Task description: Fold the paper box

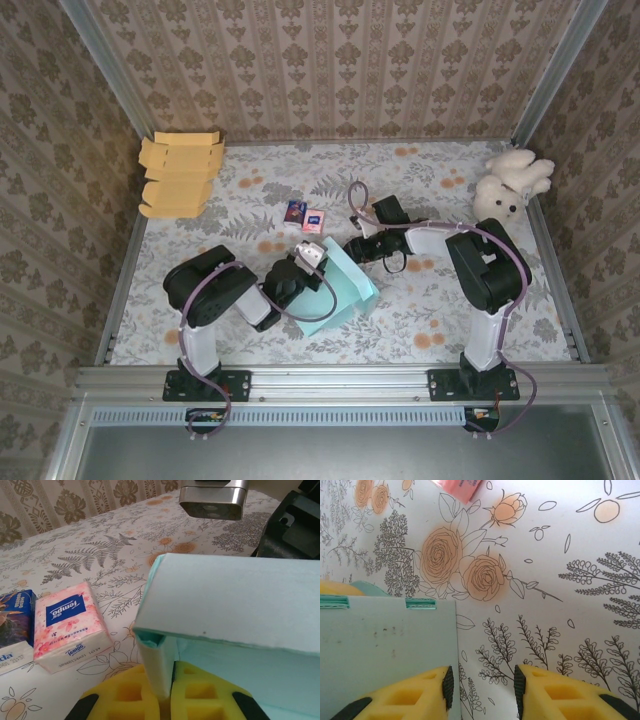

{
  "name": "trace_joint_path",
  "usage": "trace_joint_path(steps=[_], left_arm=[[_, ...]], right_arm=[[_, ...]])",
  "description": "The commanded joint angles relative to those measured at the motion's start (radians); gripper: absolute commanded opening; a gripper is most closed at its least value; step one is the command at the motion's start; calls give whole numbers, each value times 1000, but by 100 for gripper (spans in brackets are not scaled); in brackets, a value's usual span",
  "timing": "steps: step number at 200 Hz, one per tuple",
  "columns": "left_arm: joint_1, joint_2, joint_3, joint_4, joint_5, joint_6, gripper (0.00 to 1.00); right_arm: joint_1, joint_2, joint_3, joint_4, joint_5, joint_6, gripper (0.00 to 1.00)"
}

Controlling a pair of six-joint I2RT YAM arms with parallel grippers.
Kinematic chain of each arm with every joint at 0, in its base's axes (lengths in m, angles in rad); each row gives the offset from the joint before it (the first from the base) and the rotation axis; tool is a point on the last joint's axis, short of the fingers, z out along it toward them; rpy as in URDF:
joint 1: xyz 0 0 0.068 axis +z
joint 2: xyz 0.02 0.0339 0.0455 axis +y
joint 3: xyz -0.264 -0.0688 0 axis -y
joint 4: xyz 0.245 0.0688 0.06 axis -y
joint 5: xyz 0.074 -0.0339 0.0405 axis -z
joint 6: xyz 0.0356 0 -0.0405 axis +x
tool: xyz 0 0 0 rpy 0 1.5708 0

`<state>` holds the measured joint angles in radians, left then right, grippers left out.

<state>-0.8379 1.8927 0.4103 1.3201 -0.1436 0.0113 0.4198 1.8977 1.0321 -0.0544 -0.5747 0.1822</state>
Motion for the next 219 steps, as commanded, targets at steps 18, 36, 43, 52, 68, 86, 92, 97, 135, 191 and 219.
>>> trace_joint_path(steps=[18, 36, 43, 52, 68, 86, 92, 97, 135, 191, 219], left_arm=[[-52, 38, 39, -73, 127, 0, 0], [-58, 40, 42, -73, 128, -2, 0], [-59, 40, 42, -73, 125, -3, 0], [-61, 40, 42, -73, 121, -3, 0], [-62, 36, 40, -74, 94, -9, 0], [-61, 27, 27, -72, 50, -16, 0], [-61, 24, 21, -70, 34, -20, 0], [-61, 22, 18, -67, 21, -23, 0], [-62, 17, -4, -51, -37, -50, 0], [-68, 20, -9, -48, -118, -106, 0], [-74, 13, -7, -50, -183, -123, 0]], right_arm=[[83, 8, 17, 117, -235, -21, 40], [86, 24, 34, 103, -233, -20, 39], [87, 30, 40, 96, -229, -20, 39], [88, 30, 43, 84, -207, -17, 39], [87, 3, 22, 86, -123, -1, 39], [81, -64, -27, 89, 21, 32, 40], [80, -91, -45, 87, 74, 37, 42], [81, -114, -60, 84, 123, 45, 42], [77, -282, -143, 20, 469, 105, 49], [79, -622, -282, -36, 667, 250, 53], [127, -798, -360, -52, 697, 371, 52]])
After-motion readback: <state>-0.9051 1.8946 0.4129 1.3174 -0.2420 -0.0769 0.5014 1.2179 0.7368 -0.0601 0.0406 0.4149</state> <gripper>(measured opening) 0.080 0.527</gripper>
